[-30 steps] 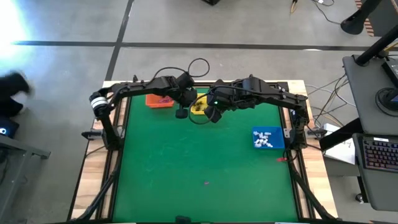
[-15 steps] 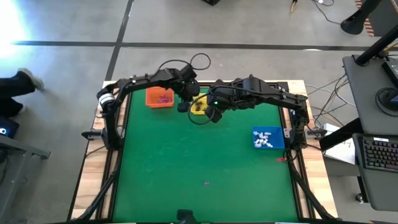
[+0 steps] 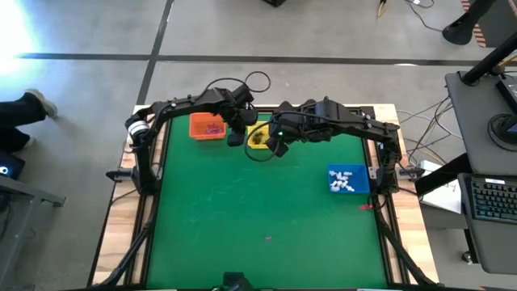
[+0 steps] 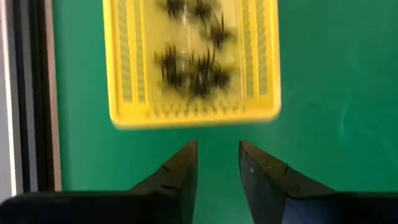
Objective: Sort Halloween decoration
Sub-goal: Put the violet hat toy into the orange basket
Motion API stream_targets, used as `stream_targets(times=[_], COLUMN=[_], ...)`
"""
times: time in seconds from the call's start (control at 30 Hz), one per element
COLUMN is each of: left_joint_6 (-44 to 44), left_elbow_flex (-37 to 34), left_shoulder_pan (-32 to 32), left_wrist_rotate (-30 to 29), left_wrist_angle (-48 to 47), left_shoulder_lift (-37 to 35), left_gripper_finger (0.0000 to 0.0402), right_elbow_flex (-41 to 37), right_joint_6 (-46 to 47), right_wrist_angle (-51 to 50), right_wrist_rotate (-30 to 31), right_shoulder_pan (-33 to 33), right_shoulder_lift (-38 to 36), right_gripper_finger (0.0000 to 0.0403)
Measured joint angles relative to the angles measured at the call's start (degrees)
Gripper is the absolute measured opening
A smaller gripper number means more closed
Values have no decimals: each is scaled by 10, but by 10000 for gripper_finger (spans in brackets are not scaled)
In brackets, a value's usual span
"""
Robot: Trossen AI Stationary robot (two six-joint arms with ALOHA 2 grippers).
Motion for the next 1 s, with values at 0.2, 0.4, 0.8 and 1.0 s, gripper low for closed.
stream_targets(times=[0.2,0.4,0.8,1.0], left_joint_6=[4,-22,-47,-52], left_elbow_flex=[0,-4,-4,-5], left_shoulder_pan=[-1,-8,-11,-11], left_wrist_rotate=[-5,-5,-7,-7], left_wrist_angle=[-19,-40,-140,-202], left_shoulder_lift=[-45,-119,-245,-304], left_gripper_finger=[102,91,88,88], right_elbow_flex=[0,-6,-78,-135], right_joint_6=[0,-3,98,159], right_wrist_angle=[0,-3,1,18], right_wrist_rotate=[-39,-40,-40,-40], right_shoulder_pan=[12,38,74,103], right_shoulder_lift=[1,6,7,7], right_gripper_finger=[100,100,100,103])
